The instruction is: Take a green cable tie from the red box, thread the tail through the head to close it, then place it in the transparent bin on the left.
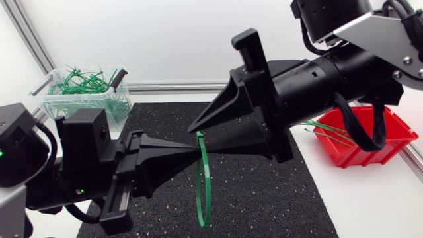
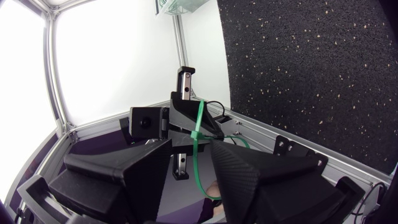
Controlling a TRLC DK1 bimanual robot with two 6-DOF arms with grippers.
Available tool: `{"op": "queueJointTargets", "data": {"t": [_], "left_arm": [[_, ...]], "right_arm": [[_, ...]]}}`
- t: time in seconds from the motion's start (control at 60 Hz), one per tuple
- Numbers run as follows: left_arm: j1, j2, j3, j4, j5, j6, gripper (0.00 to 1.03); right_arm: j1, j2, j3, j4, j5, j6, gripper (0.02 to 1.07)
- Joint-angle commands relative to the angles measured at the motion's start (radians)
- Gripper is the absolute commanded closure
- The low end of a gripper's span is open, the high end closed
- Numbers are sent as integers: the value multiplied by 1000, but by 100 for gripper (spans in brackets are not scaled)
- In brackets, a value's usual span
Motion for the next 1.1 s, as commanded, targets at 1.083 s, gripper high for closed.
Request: {"op": "queueJointTargets", "data": {"t": [1.083], "left_arm": [[0,101,-62,127,-3,250,100]], "right_arm": [[-79,102,-3,-37,-36,-166,67]]}}
